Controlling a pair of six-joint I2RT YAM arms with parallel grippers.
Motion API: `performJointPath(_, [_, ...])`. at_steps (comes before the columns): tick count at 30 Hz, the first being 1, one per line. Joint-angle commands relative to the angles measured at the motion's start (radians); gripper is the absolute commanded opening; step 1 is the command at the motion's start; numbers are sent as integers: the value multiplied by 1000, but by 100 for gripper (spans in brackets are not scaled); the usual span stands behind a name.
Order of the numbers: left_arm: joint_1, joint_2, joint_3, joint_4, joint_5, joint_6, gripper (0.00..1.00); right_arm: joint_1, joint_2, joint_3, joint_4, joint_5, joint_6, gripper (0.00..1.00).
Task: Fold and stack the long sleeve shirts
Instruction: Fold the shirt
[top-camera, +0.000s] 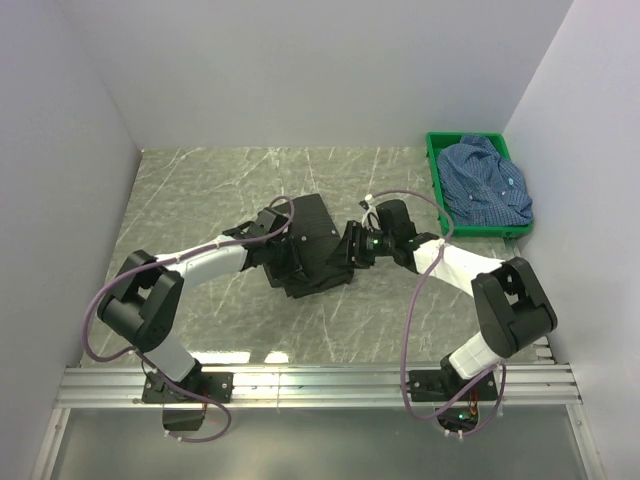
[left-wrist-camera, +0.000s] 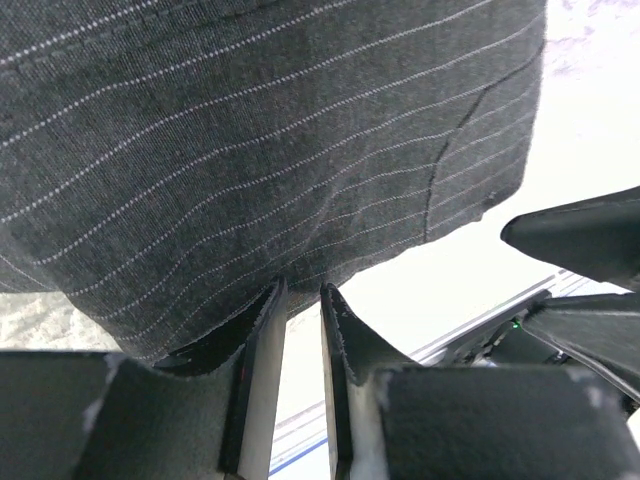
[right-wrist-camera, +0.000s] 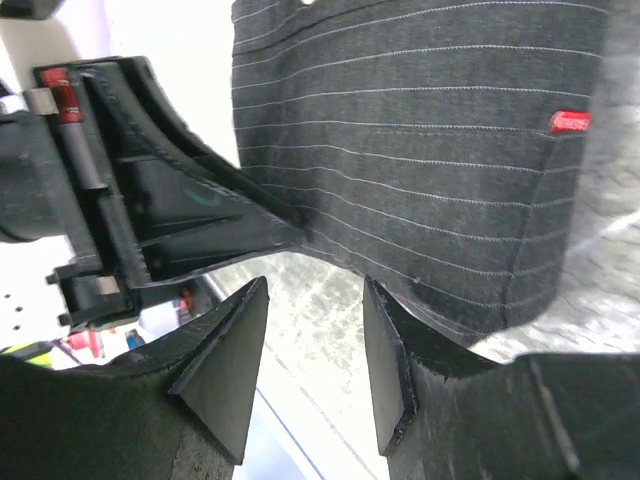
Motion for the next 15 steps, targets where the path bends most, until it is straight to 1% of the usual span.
performJointPath(1, [-5, 26, -9, -4, 14, 43, 26, -9, 40, -5, 91, -49, 42, 50])
performJointPath(3, [-4, 35, -22, -8, 15, 52, 25, -23, 82, -32, 134, -59, 61, 49])
performJointPath(7, [-4, 47, -62, -10, 1, 68, 24, -61, 160, -74, 151, -69, 76, 46])
performJointPath(10, [7, 79, -99, 5, 15, 69, 21, -98, 230, -118, 197, -82, 84, 43])
performJointPath(13, [21, 99, -128, 31, 38, 61, 20, -124, 274, -136, 213, -85, 78, 42])
performJointPath(15, [30, 98, -137, 31, 38, 61, 19, -133, 274, -143, 205, -79, 63, 42])
